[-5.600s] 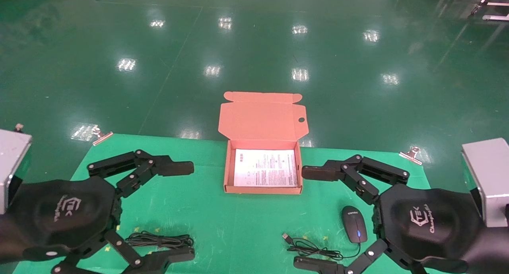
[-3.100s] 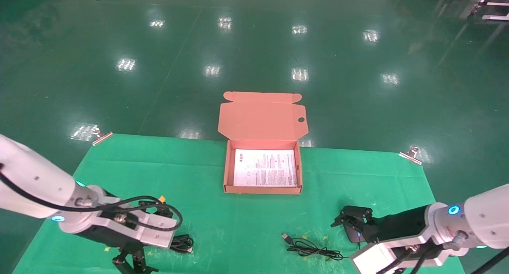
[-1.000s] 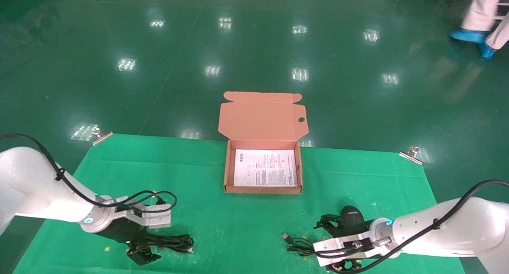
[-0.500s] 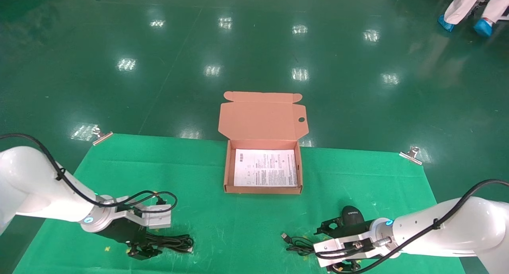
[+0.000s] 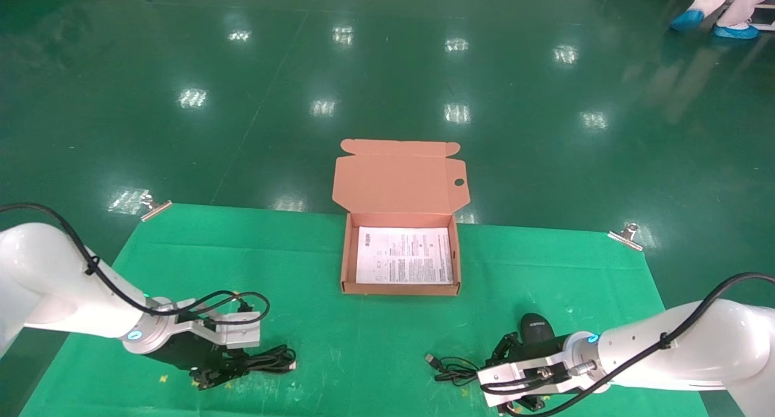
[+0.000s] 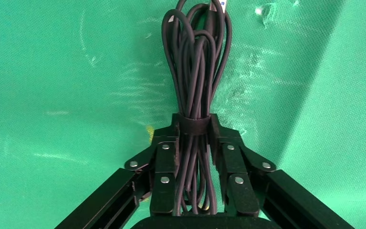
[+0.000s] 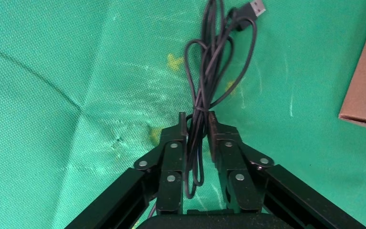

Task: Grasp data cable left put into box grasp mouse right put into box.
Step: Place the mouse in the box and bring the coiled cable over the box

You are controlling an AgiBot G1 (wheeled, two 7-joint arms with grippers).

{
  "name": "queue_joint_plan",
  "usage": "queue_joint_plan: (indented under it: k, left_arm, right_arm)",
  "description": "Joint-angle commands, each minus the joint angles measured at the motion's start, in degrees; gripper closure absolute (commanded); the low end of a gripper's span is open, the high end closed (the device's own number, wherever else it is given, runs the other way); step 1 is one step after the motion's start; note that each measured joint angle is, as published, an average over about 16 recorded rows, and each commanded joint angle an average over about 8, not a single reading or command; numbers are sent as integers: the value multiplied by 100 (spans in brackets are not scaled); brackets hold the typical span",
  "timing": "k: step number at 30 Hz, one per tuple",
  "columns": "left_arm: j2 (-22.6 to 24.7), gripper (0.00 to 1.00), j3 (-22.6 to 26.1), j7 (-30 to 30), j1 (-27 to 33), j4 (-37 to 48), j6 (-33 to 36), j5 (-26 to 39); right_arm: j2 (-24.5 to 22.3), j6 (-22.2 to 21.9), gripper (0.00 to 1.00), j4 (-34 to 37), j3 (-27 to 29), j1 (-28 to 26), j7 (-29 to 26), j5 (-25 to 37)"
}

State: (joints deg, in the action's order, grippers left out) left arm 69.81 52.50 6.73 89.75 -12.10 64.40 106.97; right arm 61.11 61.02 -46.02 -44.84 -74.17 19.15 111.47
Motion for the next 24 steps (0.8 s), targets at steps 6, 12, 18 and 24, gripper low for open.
queue_joint_plan:
  k: [6,12,18,24]
  left_arm:
    - [-5,100,2,0,3,-4,-2,4]
    - [-194,100,-20,149,175,-226,198,-31]
    - [-686,100,-110,371,528,-1094,726,-164]
    - [-1146,100,-203,10,804,-2285,885,-161]
  right_arm:
    - [-7,2,100,-2,4,-6,-5,-3]
    - [-261,52,100,-150,218,-141,-185,-244]
    - [-744,41,100,-567,616,-466,-709,-543]
    - [-886,-310,100,-802,945,-954,-1092,-588]
